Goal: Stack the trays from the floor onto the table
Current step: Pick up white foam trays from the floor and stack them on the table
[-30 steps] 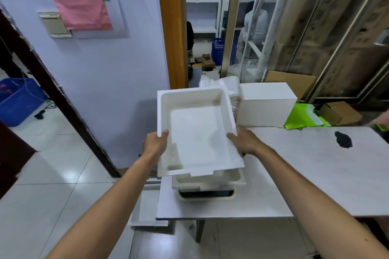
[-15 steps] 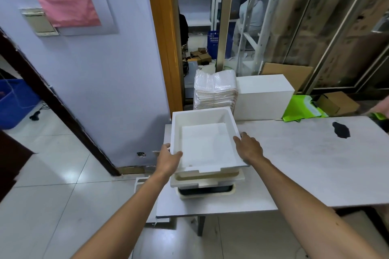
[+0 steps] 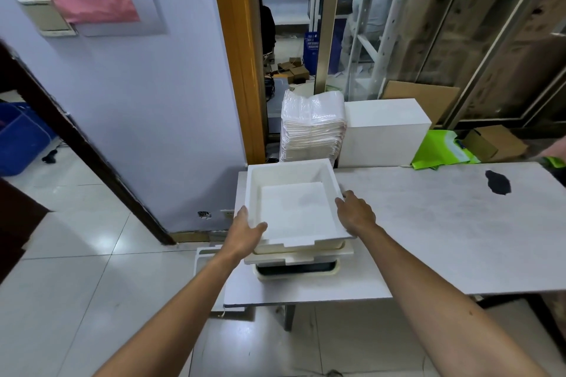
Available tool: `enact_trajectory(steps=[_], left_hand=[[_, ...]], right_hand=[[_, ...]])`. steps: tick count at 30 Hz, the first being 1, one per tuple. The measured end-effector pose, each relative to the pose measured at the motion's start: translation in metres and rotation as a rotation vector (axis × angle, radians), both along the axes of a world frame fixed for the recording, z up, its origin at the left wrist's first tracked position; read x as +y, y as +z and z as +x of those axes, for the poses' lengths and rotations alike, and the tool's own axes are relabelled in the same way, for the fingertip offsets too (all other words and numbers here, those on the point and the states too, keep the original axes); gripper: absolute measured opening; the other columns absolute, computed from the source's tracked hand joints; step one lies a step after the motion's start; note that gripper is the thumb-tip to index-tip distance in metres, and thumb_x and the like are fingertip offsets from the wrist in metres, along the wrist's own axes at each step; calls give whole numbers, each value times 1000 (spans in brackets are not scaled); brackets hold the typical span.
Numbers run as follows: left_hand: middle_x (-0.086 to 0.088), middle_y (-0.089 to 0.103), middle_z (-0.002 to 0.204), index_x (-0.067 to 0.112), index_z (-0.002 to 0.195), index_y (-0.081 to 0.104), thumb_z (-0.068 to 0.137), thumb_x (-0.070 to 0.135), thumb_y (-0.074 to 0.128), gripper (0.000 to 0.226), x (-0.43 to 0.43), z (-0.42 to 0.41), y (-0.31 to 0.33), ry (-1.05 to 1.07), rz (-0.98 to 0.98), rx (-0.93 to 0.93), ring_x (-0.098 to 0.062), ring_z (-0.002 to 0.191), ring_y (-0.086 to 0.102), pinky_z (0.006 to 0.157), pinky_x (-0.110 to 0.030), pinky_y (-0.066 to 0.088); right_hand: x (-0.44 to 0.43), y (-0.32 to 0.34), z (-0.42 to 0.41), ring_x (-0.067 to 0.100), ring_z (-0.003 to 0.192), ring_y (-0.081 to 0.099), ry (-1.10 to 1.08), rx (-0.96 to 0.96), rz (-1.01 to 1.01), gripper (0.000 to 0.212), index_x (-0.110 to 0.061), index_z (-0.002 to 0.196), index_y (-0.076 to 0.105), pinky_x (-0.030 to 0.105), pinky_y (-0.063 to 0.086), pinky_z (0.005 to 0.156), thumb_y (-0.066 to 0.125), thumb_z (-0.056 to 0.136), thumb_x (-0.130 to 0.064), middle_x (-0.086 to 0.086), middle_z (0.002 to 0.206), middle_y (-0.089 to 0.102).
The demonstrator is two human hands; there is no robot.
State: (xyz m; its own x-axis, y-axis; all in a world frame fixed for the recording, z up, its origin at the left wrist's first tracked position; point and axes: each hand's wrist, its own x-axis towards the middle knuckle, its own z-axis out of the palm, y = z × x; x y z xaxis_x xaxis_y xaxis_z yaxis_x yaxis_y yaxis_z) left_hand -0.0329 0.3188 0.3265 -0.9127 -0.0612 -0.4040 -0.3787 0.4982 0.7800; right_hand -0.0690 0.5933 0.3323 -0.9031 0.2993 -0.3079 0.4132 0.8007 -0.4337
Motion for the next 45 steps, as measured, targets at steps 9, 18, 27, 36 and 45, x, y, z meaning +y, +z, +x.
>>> enact_trajectory(steps=[9,18,27,36,45], left_hand=[[-5,44,145,17,144,32,95,24,60,57,-6,8,-11,-81,-145,72,-29,133,44,106,-45,44],[-8,15,165,28,158,0,99,28,51,78,-6,20,-23,-174,-324,12,-35,145,30,112,-54,36],[-10,41,151,28,158,1,98,25,50,78,-12,17,-22,-244,-371,-9,-33,126,50,101,-48,47],[-5,62,87,25,159,-6,98,21,44,79,-2,22,-18,-236,-442,-36,-17,70,55,57,-30,42],[-3,59,78,24,158,-10,98,19,43,80,4,25,-18,-216,-452,-53,-15,63,51,51,-28,37]], right_hand=[[4,-6,11,32,121,55,83,-39,-9,58,-24,152,32,37,45,89,44,96,-24,8,139,53],[8,-18,18,32,113,57,148,-136,17,61,-36,158,18,36,43,82,34,99,-29,12,129,58],[5,-19,21,30,108,58,177,-160,70,59,-36,159,13,36,43,83,31,103,-31,12,125,59],[5,-16,23,27,93,55,180,-196,87,60,-37,159,10,37,44,82,30,103,-30,9,109,62],[0,-13,18,29,100,59,301,-213,294,70,-21,160,12,33,40,75,43,97,-20,11,120,60]])
